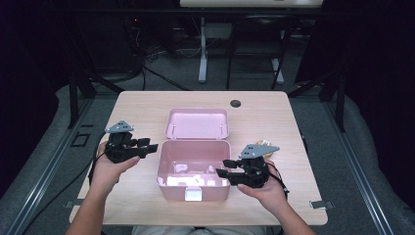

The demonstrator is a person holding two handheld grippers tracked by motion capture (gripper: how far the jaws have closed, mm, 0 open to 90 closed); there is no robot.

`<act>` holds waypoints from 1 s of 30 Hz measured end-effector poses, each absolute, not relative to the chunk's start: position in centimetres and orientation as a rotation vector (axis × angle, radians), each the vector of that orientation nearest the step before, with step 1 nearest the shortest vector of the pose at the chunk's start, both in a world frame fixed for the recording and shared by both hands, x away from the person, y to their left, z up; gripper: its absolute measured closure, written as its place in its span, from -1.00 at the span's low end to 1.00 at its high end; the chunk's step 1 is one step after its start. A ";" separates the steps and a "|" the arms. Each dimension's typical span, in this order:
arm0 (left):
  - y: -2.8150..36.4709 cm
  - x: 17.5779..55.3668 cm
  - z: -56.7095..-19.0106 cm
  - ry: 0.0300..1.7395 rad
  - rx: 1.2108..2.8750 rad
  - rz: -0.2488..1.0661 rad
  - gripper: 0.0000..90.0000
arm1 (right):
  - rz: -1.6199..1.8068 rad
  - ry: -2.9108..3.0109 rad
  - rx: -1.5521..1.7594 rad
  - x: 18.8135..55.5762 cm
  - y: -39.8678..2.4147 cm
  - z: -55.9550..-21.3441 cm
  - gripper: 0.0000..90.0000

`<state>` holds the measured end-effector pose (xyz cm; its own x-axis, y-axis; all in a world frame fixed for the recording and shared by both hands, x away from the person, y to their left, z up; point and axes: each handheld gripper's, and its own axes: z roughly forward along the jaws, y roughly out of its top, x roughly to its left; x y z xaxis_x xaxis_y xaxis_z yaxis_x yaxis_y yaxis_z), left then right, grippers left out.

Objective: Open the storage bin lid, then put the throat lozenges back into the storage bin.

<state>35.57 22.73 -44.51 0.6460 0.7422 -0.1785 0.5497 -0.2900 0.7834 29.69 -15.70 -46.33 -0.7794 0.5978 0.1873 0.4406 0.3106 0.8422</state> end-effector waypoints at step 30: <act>23.0 35.1 -43.7 1.006 2.009 0.329 0.11 | 1.374 2.374 1.046 31.9 -18.6 -44.8 0.12</act>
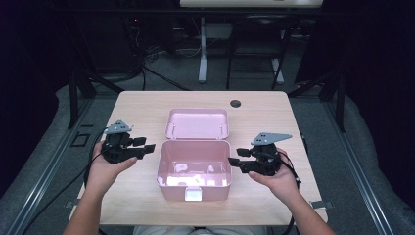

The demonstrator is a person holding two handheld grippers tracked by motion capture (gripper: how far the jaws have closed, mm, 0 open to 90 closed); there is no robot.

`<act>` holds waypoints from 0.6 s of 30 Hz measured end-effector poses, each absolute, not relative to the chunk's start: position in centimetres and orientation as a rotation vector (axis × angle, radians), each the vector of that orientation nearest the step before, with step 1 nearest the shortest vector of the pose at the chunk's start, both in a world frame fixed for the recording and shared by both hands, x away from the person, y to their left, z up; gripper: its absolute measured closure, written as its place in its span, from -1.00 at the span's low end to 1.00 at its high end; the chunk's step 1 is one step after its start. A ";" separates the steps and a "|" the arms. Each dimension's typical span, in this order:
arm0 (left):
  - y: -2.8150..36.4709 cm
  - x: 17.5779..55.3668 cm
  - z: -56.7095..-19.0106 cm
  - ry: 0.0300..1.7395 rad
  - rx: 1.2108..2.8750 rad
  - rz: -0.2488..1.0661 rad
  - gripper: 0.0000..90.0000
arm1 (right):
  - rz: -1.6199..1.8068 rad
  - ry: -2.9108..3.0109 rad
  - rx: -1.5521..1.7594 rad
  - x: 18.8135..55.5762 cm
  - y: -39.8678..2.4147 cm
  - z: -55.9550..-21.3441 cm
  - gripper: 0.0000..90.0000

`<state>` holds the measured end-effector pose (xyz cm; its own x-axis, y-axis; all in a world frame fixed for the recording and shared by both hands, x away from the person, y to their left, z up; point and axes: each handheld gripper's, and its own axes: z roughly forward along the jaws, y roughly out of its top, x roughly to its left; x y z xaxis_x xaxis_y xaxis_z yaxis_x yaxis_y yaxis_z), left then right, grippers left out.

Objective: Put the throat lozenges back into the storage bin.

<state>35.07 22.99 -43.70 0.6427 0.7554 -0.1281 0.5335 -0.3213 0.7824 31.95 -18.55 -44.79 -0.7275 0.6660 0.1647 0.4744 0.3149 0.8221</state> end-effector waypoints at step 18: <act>23.6 35.3 -43.8 1.001 2.003 0.371 -0.01 | 1.262 2.392 1.045 34.0 -19.8 -44.8 -0.04</act>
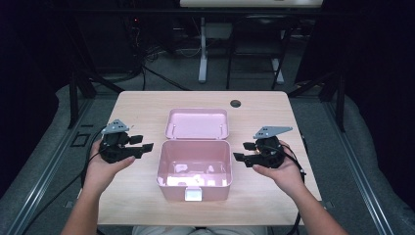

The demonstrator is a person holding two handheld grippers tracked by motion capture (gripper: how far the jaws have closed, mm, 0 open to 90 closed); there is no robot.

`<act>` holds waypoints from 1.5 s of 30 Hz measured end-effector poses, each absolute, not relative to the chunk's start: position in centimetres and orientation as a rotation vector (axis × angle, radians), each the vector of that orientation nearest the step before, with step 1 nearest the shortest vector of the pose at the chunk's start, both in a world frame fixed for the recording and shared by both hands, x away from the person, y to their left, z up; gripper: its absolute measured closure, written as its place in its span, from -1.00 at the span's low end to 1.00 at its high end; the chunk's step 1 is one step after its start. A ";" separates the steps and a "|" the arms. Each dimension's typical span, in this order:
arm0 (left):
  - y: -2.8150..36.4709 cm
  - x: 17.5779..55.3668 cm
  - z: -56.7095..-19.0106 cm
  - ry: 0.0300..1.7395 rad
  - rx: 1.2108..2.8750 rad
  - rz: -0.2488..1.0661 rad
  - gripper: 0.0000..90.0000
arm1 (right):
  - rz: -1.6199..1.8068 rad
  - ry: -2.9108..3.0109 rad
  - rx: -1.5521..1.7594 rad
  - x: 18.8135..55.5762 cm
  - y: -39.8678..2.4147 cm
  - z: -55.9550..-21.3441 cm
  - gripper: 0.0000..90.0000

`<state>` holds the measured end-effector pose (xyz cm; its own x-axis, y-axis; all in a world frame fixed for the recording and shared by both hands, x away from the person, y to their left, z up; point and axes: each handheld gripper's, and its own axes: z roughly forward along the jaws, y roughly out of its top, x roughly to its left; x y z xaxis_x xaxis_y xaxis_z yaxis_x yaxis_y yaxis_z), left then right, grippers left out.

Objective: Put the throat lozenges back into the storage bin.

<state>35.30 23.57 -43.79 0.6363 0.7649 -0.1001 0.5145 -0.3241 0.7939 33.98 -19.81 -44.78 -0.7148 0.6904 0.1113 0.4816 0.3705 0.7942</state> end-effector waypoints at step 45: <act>23.7 36.0 -44.6 1.033 2.057 0.333 -0.28 | 0.907 2.461 1.198 39.4 -22.8 -46.7 -0.62</act>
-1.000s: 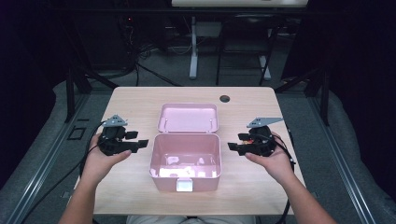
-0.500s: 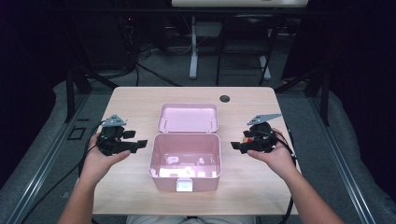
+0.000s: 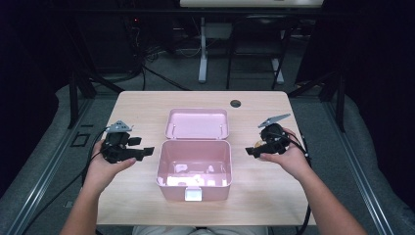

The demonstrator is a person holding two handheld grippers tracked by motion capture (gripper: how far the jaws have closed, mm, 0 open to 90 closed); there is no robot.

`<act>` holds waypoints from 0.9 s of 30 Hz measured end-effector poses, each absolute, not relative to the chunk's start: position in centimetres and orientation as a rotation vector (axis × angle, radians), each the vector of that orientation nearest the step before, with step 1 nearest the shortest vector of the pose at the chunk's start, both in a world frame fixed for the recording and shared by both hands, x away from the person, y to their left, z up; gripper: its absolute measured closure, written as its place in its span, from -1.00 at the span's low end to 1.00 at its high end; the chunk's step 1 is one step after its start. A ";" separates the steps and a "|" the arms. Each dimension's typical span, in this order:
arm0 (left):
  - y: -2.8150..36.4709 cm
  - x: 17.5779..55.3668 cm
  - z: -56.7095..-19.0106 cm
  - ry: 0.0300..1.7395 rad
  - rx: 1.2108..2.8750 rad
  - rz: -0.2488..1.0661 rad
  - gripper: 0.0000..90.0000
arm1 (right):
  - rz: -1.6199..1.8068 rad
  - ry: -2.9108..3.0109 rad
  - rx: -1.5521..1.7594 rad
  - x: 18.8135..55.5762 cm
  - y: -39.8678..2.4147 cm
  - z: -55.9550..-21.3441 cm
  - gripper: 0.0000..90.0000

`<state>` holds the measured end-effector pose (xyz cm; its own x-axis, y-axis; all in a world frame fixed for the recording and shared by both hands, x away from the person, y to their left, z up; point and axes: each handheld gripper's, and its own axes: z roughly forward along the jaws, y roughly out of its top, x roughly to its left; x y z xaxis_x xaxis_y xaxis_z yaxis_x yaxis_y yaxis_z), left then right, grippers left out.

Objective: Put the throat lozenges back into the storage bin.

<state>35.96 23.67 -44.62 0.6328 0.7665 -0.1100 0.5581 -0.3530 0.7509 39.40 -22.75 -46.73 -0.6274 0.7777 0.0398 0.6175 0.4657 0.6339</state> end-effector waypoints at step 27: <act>24.2 35.9 -44.3 1.049 2.052 0.337 -0.28 | 0.567 2.558 1.402 44.1 -23.0 -49.3 -0.69</act>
<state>35.88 24.18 -44.34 0.6223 0.7747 -0.1123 0.5647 -0.3450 0.7498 44.13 -23.02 -49.35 -0.5435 0.8388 0.0332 0.7741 0.4855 0.4062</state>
